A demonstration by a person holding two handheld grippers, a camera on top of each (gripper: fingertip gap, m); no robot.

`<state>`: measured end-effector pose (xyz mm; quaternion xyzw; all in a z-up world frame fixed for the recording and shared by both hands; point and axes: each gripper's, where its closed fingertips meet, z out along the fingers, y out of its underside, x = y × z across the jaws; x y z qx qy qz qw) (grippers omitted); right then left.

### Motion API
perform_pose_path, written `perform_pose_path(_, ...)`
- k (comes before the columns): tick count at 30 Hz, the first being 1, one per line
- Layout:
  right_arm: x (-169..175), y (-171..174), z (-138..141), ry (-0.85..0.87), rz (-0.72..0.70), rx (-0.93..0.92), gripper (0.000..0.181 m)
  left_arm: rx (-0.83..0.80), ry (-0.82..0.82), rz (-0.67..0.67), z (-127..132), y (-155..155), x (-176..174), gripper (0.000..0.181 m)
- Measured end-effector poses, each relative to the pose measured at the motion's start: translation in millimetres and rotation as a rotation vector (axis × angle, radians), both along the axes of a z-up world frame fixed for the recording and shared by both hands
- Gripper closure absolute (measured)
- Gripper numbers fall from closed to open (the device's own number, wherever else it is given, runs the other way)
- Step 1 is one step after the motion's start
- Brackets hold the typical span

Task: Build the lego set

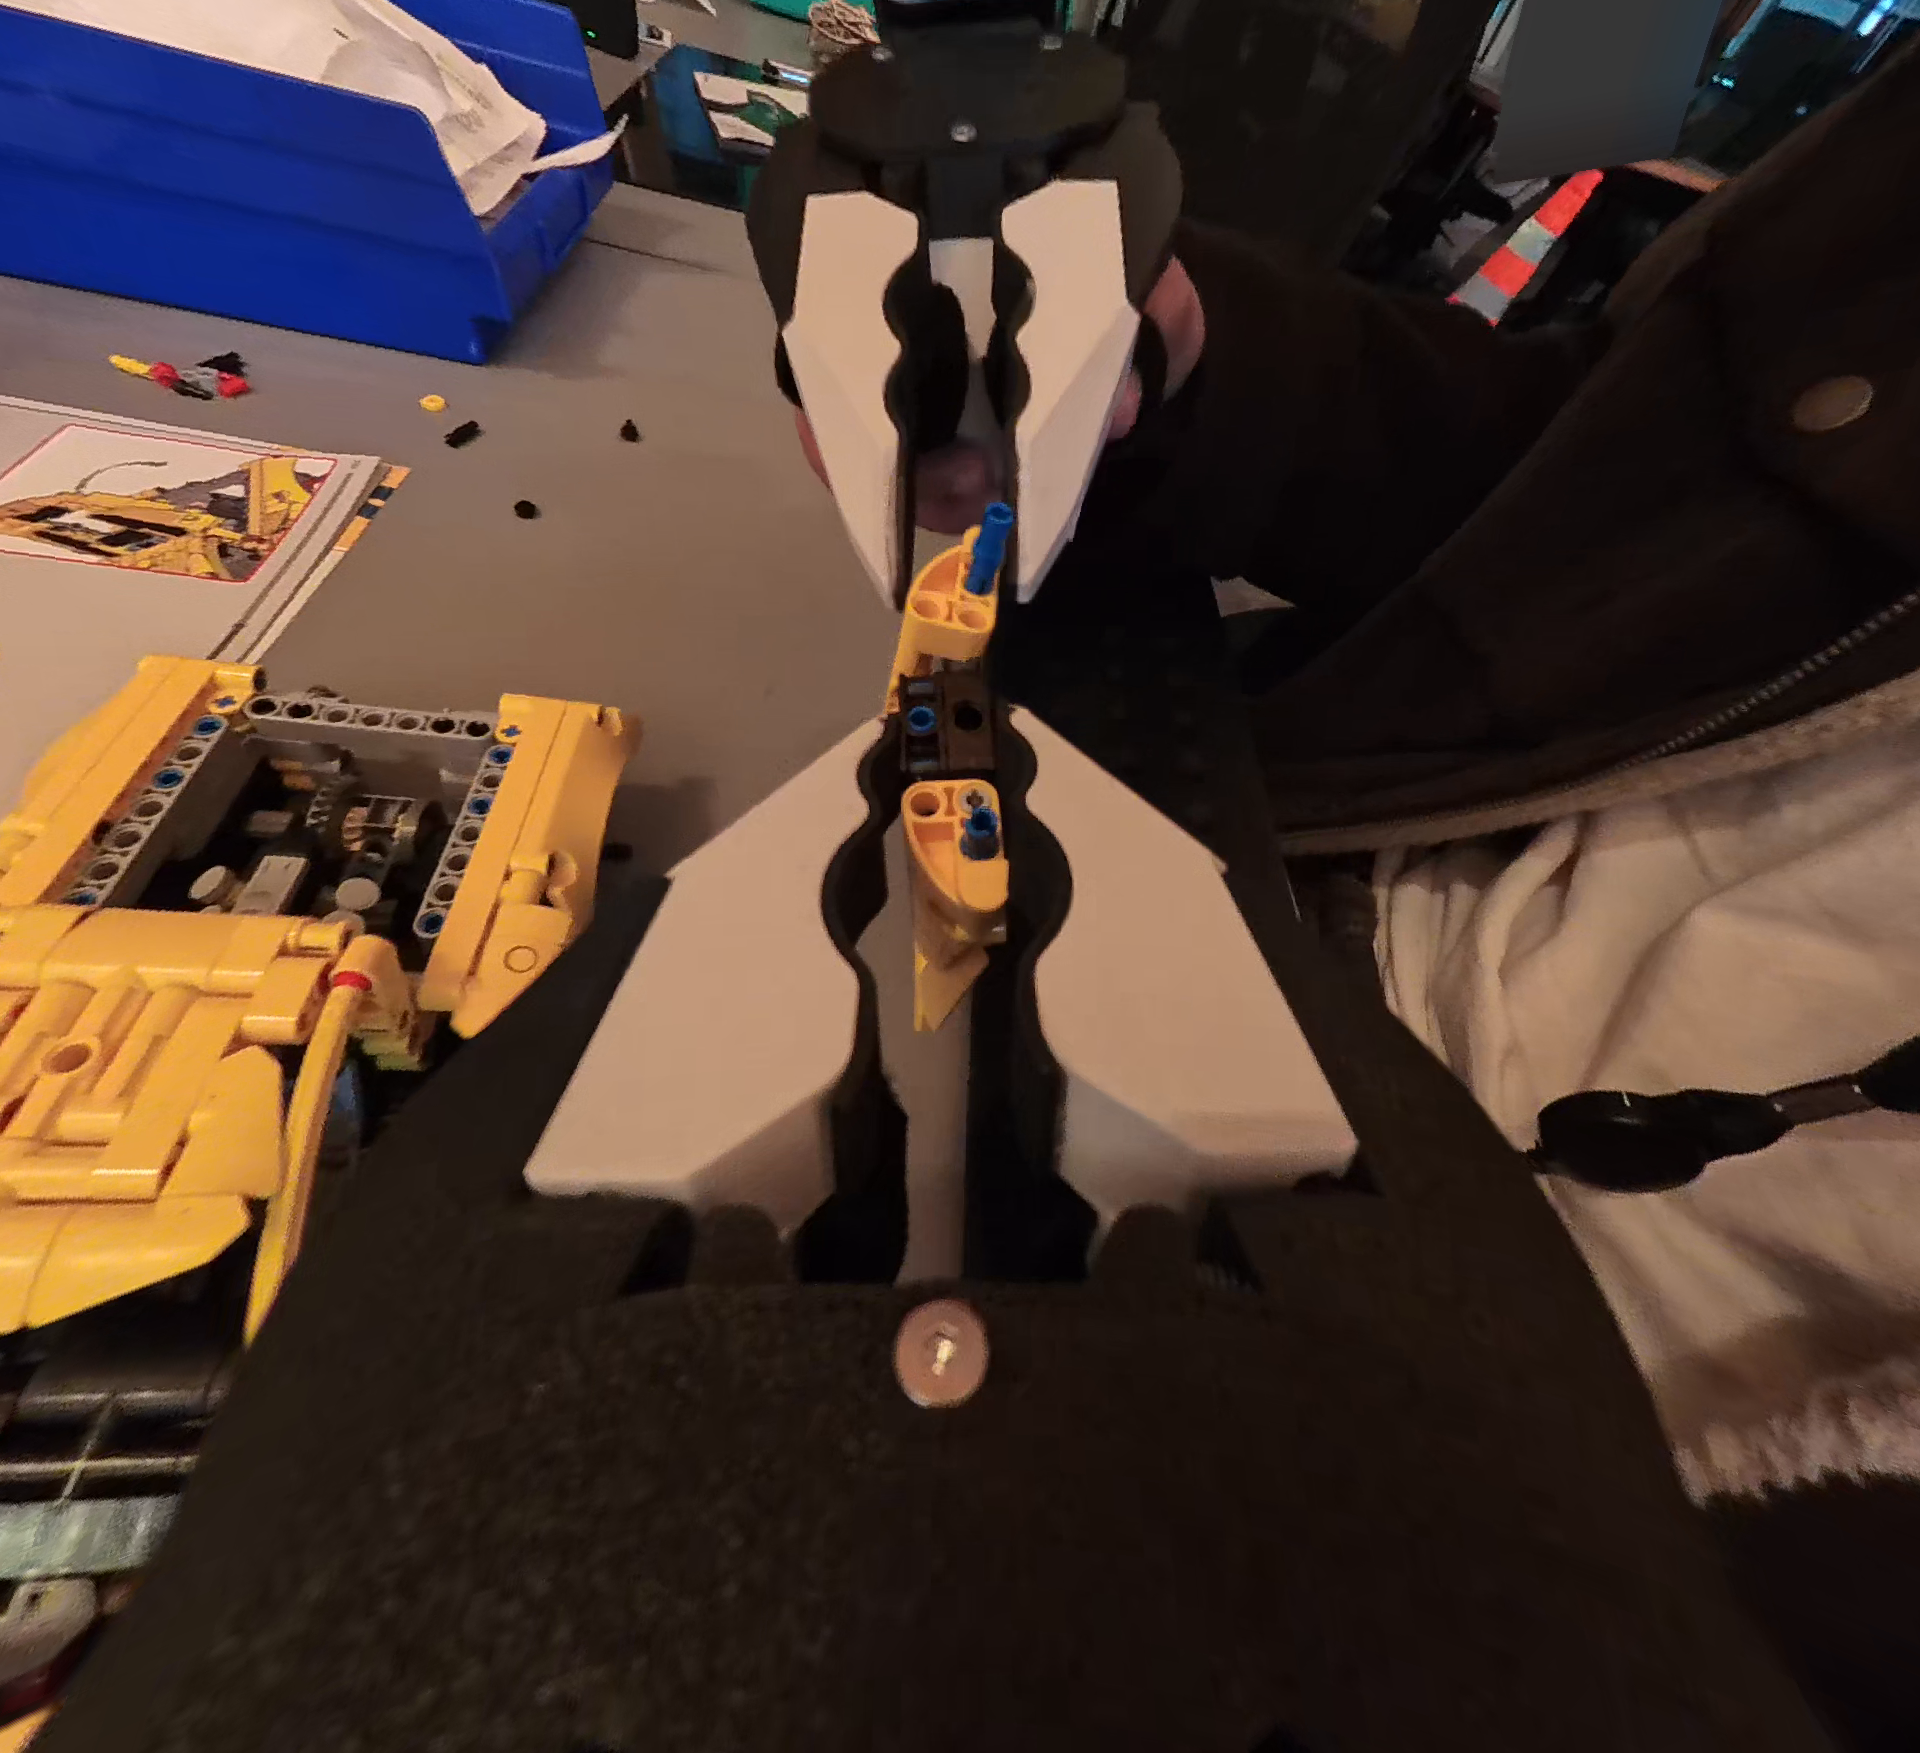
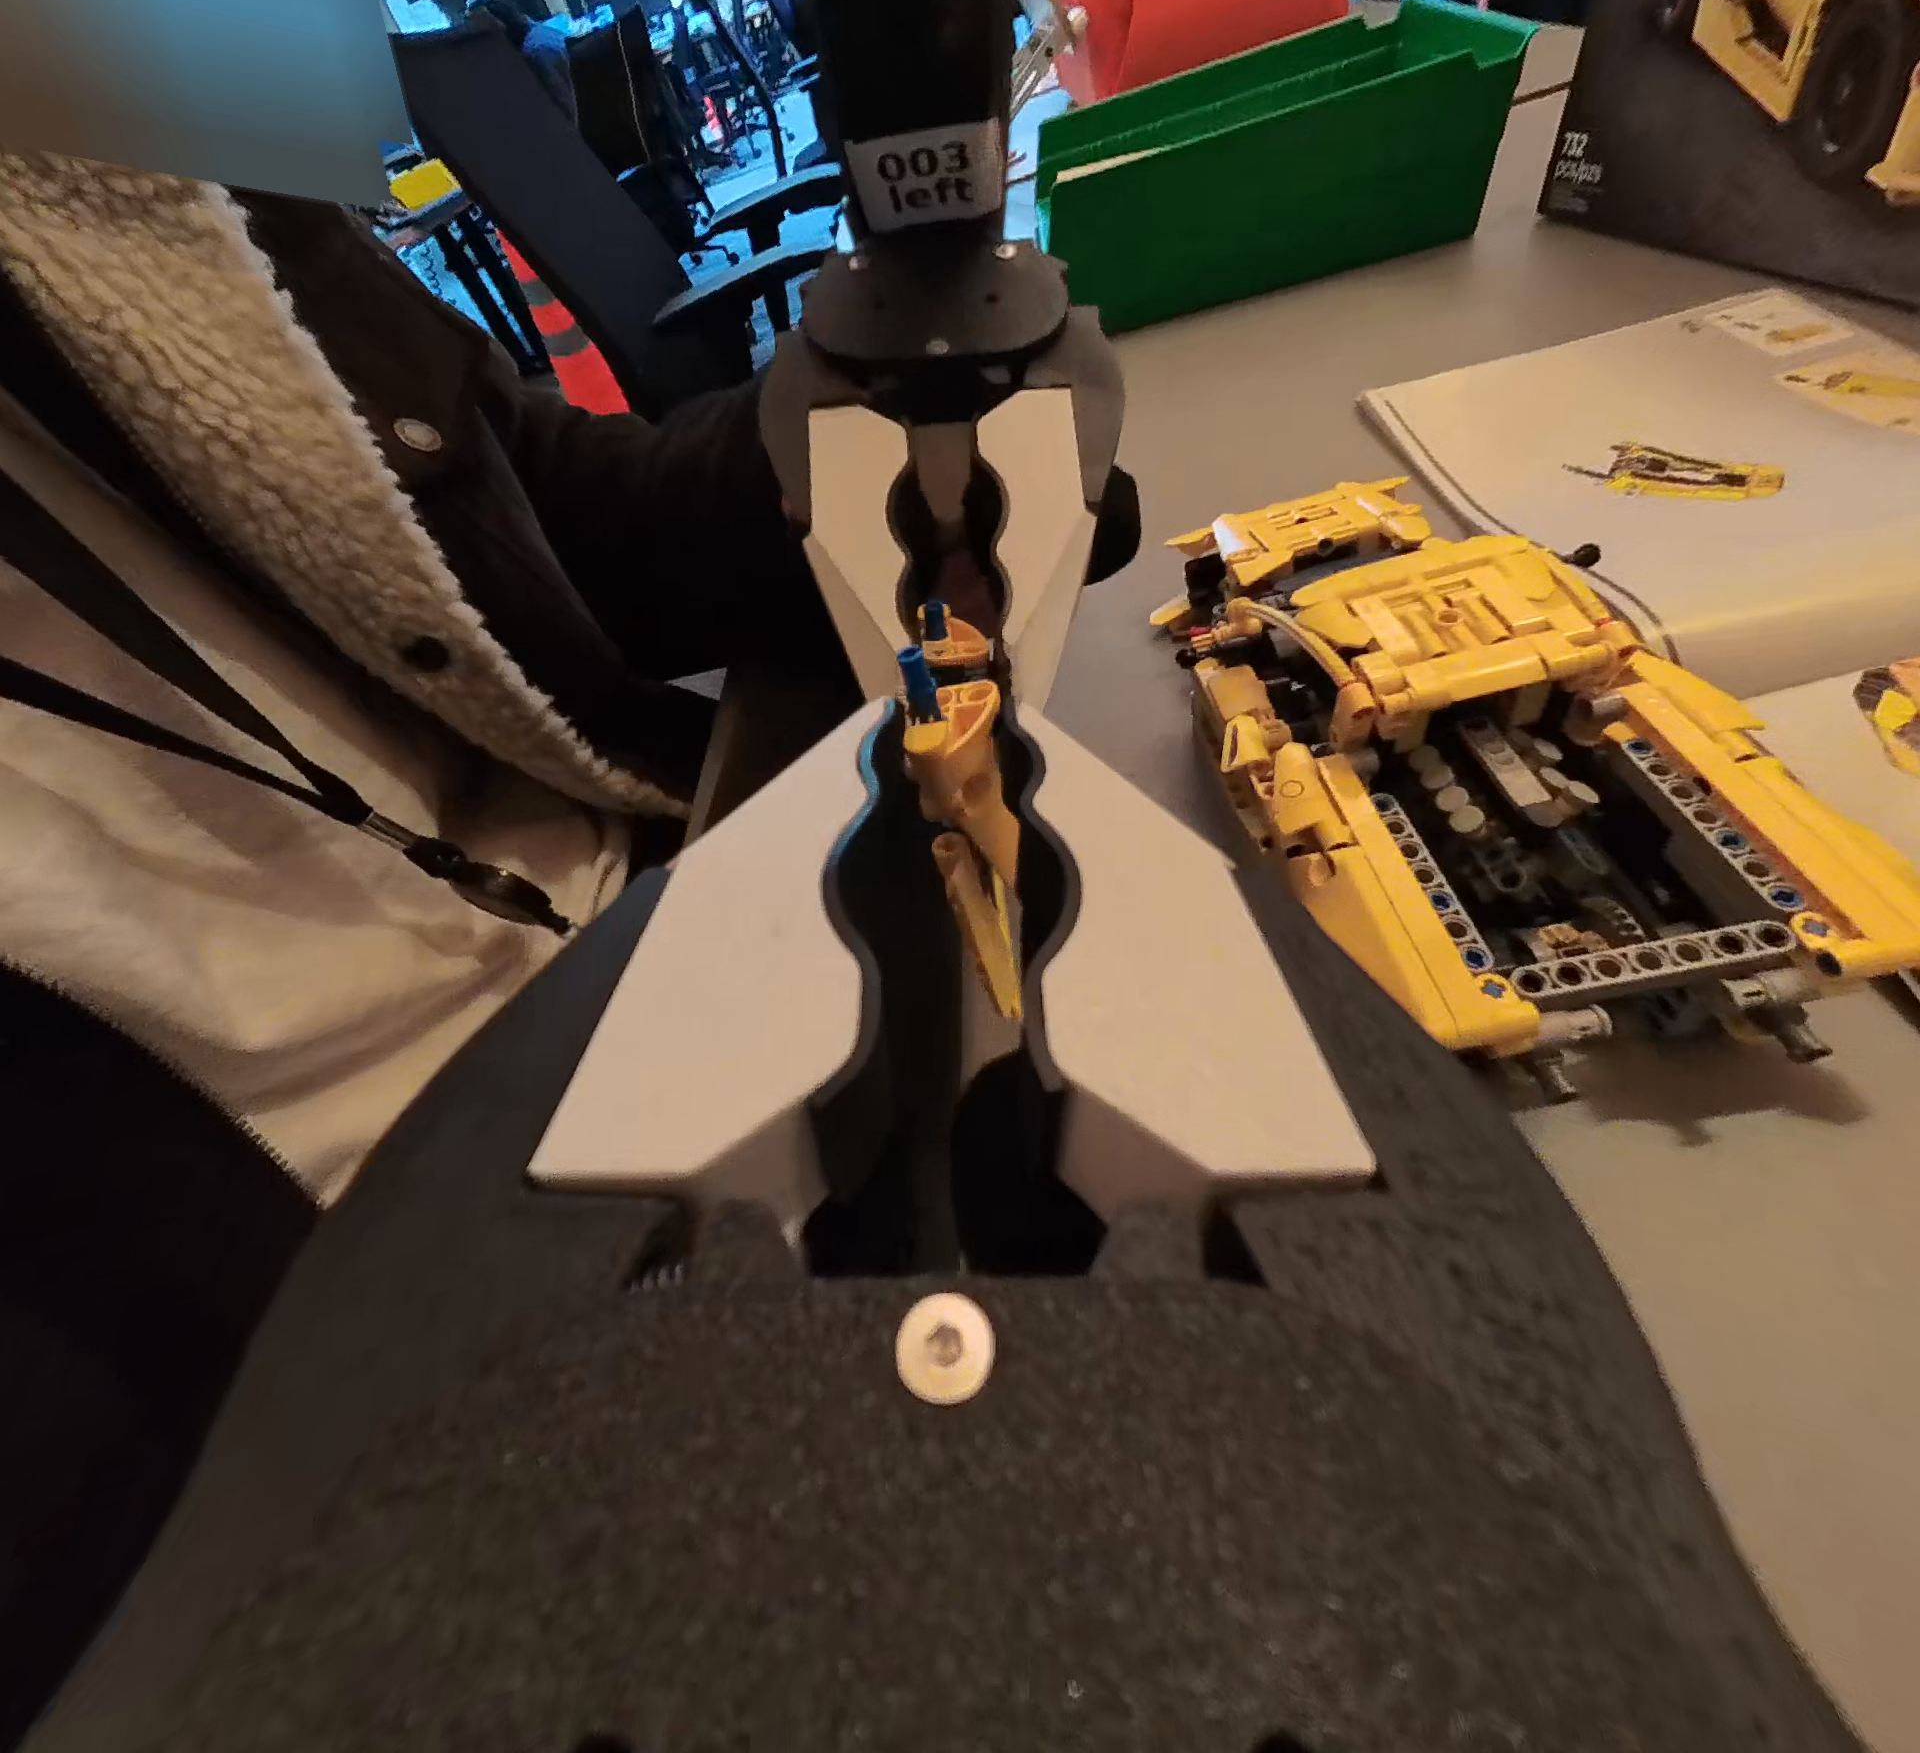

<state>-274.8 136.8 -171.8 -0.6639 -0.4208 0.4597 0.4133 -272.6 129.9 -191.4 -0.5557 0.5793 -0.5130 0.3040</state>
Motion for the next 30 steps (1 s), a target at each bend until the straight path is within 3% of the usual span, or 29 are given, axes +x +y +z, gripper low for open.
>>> perform_pose_path(9, -4, 1, -21, -0.231, 0.025, 0.083, 0.167, 0.053, 0.06, -0.009, -12, 0, -1, 0.165)
perform_pose_path(13, -4, 1, -47, -0.341, 0.0, 0.062, 0.166, -0.071, 0.101, -0.006, -22, 4, 0, 0.165)
perform_pose_path(18, -9, 2, -62, -0.19, -0.033, -0.091, 0.167, -0.134, 0.162, -0.013, -36, 6, -4, 0.165)
perform_pose_path(23, -19, 1, -68, -0.133, -0.023, -0.125, 0.167, -0.128, 0.191, -0.029, -42, 4, -15, 0.165)
perform_pose_path(30, -26, 3, -67, -0.096, -0.019, -0.143, 0.167, -0.028, 0.294, -0.028, -63, 6, -44, 0.164)
